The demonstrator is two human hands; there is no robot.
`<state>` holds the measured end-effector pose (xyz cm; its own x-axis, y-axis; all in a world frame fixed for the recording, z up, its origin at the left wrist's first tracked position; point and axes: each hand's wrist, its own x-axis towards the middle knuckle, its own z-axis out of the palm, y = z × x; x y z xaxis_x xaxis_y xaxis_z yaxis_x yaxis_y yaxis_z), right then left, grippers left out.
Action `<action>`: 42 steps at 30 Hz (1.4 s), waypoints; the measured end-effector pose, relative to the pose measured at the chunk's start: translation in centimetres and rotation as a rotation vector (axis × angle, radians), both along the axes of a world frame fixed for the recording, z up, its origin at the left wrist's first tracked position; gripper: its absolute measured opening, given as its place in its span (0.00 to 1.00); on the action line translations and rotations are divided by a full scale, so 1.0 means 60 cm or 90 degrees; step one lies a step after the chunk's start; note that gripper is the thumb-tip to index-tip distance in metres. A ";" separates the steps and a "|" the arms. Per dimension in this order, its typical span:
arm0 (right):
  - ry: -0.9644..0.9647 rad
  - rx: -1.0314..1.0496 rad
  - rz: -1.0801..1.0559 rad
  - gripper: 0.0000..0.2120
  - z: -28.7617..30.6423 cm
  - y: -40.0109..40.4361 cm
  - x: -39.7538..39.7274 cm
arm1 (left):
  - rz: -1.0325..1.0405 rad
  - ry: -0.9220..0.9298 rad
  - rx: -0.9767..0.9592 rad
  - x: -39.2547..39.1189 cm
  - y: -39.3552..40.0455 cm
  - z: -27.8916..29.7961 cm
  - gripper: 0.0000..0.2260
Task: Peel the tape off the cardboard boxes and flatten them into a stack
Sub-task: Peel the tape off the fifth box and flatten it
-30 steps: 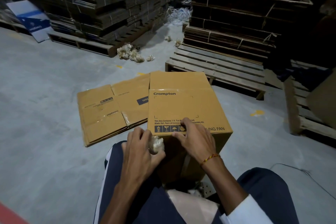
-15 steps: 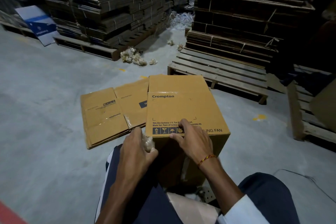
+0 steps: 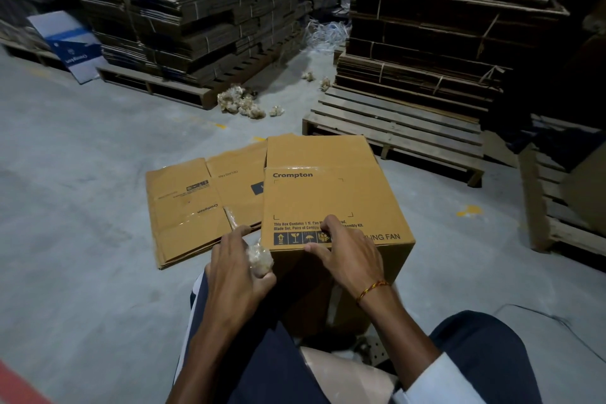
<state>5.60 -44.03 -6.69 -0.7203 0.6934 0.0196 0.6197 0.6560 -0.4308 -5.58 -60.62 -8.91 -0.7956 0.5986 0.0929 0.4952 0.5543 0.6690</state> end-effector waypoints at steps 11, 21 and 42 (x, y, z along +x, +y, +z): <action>-0.010 -0.021 -0.015 0.22 0.011 0.028 0.015 | 0.079 -0.144 0.142 -0.017 -0.014 0.021 0.15; 0.079 -0.232 0.146 0.22 0.009 0.045 0.039 | -0.065 -0.026 0.194 -0.028 0.060 0.068 0.04; 0.036 0.112 -0.063 0.36 -0.082 0.087 0.150 | -0.048 0.037 0.185 -0.014 0.141 0.023 0.19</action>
